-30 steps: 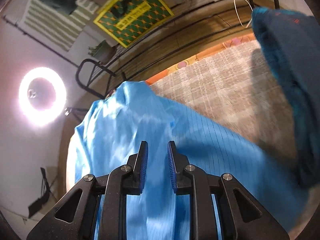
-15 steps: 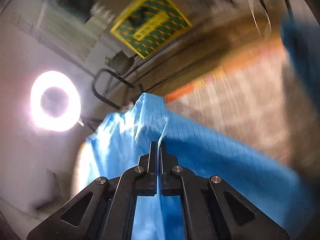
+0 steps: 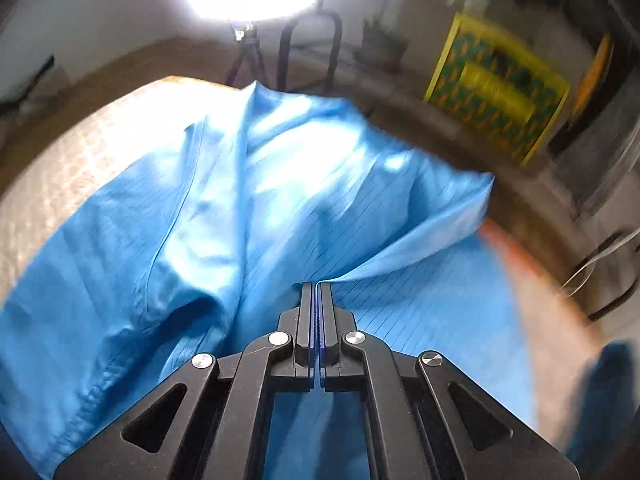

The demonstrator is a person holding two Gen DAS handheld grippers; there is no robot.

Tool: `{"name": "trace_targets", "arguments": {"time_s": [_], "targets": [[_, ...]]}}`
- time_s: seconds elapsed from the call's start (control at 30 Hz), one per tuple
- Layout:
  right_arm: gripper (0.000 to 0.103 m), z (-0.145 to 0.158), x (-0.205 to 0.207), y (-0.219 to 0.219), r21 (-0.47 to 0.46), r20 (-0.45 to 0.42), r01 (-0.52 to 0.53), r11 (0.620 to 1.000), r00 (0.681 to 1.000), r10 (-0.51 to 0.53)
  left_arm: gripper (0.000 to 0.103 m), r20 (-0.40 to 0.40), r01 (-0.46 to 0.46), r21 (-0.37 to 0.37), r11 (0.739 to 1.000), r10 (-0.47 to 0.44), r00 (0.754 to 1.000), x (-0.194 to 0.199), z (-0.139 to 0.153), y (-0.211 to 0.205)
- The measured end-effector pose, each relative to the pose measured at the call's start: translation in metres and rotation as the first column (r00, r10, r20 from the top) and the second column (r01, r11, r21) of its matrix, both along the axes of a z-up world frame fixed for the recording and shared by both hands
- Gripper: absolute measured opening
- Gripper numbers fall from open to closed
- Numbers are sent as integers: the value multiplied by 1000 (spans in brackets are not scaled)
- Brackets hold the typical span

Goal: Fold large clothes

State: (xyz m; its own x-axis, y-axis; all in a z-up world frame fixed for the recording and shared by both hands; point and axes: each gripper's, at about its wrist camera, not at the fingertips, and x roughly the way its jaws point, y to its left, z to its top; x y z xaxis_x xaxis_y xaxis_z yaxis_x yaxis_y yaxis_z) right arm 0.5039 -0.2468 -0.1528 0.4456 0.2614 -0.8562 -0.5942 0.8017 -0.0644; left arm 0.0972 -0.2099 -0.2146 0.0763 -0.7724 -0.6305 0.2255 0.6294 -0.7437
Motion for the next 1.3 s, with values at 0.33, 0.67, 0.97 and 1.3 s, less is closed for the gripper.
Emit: {"name": "trace_targets", "arguments": {"time_s": [0.33,0.67,0.97,1.3], "targets": [[43,63,-27,-158,326,-107,276,904,961,-255,0,5,-29,9,1000,29,1000,-3,4,5],[63,64,-60,-247,214,-63,280,936,960,-273,0,51,-35,36,999,33,998,-1,17,1],[1,31,-44,-235,-49,18,326,944,945,-326,0,36,-39,49,998,38,999,1,9,-2],[10,53,-31,-255,31,46,471,882,881,-472,0,72,-49,80,996,44,996,-2,17,-5]]}}
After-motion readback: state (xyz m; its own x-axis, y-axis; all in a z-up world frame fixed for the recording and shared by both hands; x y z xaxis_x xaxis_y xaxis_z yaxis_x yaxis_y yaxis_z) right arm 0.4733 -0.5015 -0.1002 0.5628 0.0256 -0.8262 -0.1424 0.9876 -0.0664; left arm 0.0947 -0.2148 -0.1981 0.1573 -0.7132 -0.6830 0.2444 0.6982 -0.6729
